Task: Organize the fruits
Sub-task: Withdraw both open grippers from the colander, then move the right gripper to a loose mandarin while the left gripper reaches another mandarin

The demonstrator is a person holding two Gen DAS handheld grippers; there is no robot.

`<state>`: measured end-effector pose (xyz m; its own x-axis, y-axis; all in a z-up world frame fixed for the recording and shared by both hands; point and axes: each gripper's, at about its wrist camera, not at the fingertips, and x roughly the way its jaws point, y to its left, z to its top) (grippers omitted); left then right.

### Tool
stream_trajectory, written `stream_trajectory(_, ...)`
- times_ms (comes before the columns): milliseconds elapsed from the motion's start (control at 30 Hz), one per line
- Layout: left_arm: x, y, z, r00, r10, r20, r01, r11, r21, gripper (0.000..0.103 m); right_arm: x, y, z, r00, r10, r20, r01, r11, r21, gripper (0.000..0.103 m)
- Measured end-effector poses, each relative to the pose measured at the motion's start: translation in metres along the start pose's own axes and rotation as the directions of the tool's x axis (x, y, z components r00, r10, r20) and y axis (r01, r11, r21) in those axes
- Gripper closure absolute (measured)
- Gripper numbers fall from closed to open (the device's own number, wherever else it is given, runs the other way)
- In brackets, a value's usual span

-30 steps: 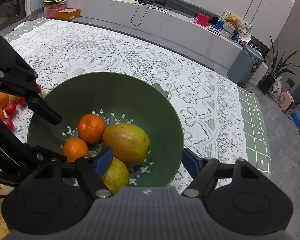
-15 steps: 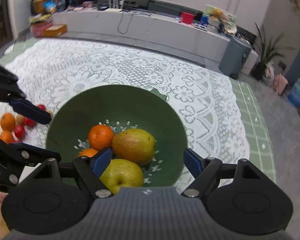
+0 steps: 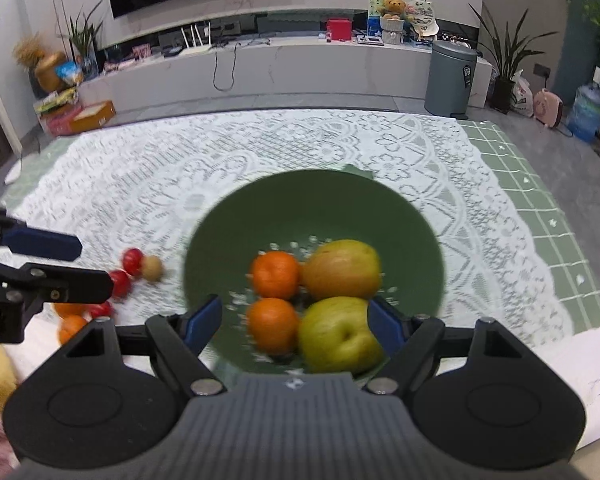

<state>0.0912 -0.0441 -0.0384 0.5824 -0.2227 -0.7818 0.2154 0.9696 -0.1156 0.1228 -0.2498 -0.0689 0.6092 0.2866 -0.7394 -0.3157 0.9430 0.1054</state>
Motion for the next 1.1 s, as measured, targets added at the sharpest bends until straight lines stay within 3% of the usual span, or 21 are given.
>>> stream_trajectory(367,-0.031,0.051,-0.034,0.999,0.021,0.039,-0.014,0.988,-0.156,0.042,-0.001,0.056,-0.026,0.998,0.053,0.036,-0.055,0.997,0.051,0.026)
stream_trajectory(467,-0.036,0.060,-0.041,0.997,0.035,0.064,-0.024,0.985,-0.172,0.042,0.000,0.073,-0.034,0.998,0.034,0.059,-0.035,0.999,0.013,0.026)
stream_trajectory(667,-0.045,0.076,-0.045,0.993,0.043,0.109,-0.018,0.975,-0.220,0.042,0.002,0.100,-0.039,0.995,0.071,0.074,-0.068,0.996,-0.049,0.026)
stream_trajectory(867,-0.035,0.094,-0.042,0.998,0.050,0.030,-0.041,0.965,-0.259,0.042,0.008,0.123,-0.041,0.992,0.112,0.052,-0.106,0.989,-0.103,0.028)
stream_trajectory(1100,-0.009,0.127,-0.044,0.997,0.002,-0.078,-0.031,0.926,-0.376,0.042,0.017,0.142,-0.044,0.987,0.163,0.004,-0.161,0.977,-0.138,0.037)
